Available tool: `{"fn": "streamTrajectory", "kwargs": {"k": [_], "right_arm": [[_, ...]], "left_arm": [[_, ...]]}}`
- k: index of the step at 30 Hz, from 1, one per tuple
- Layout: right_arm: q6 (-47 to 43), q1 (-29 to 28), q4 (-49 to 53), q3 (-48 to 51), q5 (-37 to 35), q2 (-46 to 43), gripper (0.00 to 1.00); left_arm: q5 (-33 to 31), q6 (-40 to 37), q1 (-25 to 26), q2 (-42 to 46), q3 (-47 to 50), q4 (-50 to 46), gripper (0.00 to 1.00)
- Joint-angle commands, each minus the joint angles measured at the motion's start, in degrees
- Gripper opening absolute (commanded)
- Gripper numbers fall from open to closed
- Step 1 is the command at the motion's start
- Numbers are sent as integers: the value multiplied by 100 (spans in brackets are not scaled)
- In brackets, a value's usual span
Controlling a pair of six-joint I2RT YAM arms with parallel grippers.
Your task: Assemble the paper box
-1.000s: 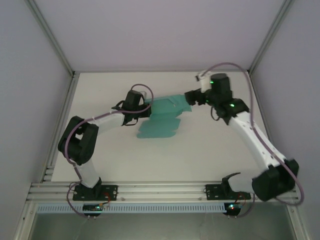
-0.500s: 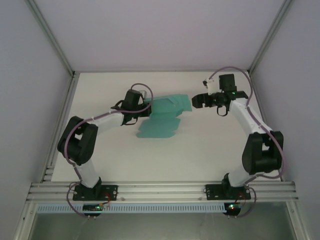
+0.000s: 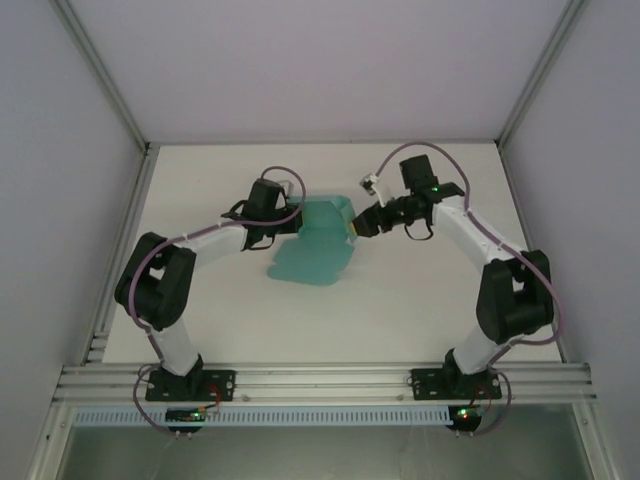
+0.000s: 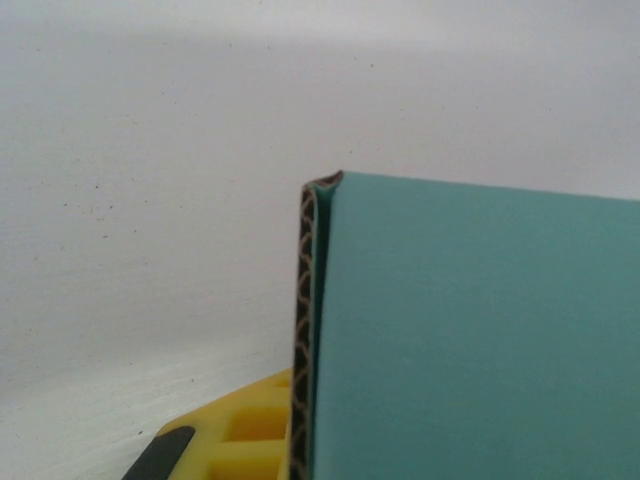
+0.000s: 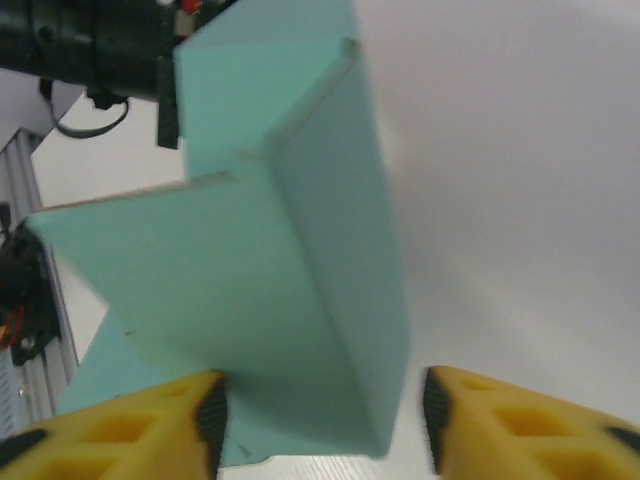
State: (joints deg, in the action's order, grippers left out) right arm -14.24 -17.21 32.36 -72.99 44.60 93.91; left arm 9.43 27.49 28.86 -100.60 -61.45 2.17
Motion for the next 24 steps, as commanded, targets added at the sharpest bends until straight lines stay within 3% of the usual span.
{"fn": "streamTrajectory", "kwargs": {"k": [1, 6, 8, 12, 13, 17, 21, 24], "right_arm": [[112, -198, -55, -331, 524, 392, 45], [266, -454, -362, -400, 339, 547, 46], [634, -551, -591, -393, -426, 563, 47], [1284, -757, -1014, -313, -2944, 517, 51], [1283, -798, -1094, -258, -3177, 506, 54], [1380, -800, -1383, -157, -2895, 613, 62], [1290, -809, -1763, 65, -2104, 821, 64], [1351, -819, -1908, 188, -2393, 934, 62]], "left_arm": [[60, 48, 3, 41, -137, 41, 0], [8, 64, 38, 13, -163, -28, 0], [-3, 55, 58, 21, -168, -58, 0], [-79, 46, 87, 40, -180, -152, 0], [-122, 51, 102, 40, -181, -177, 0], [-187, 38, 154, -34, -213, -307, 0], [-401, 46, 265, -261, -366, -643, 0], [-416, 29, 379, -371, -421, -750, 0]]}}
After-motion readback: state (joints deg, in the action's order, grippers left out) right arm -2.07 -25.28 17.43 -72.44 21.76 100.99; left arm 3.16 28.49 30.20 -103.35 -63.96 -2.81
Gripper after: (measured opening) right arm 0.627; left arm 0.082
